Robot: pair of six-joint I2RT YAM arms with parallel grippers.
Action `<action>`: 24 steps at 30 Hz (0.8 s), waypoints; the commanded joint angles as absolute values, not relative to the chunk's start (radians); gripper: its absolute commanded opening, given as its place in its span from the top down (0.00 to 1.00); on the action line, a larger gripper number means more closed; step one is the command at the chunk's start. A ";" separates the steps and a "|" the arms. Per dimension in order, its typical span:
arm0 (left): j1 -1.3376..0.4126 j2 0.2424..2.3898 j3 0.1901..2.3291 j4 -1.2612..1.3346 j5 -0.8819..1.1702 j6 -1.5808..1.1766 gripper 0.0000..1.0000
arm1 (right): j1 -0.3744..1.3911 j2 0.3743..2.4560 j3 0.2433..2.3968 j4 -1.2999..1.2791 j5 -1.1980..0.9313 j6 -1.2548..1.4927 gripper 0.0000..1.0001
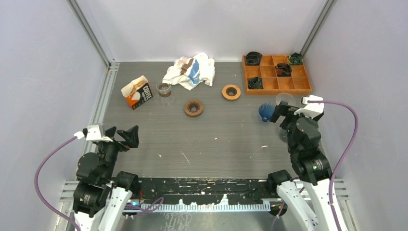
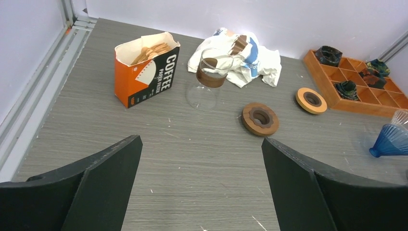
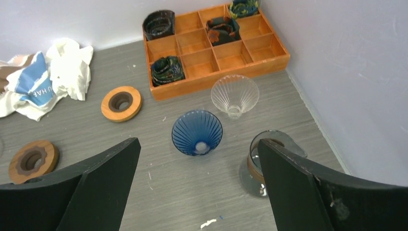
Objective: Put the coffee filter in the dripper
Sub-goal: Pick up the coffee server from the center of the board.
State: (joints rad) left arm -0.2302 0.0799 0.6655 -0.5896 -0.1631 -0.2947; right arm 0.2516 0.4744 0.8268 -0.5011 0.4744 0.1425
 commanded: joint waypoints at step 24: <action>-0.282 0.115 0.739 -0.740 -0.146 -0.327 0.01 | -0.065 0.989 1.034 -0.786 0.412 0.315 0.11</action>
State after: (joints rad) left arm -0.2649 0.1432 0.7380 -0.7628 -0.1349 -0.3336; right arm -0.0002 0.9649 1.0042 -0.8555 0.4801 0.3477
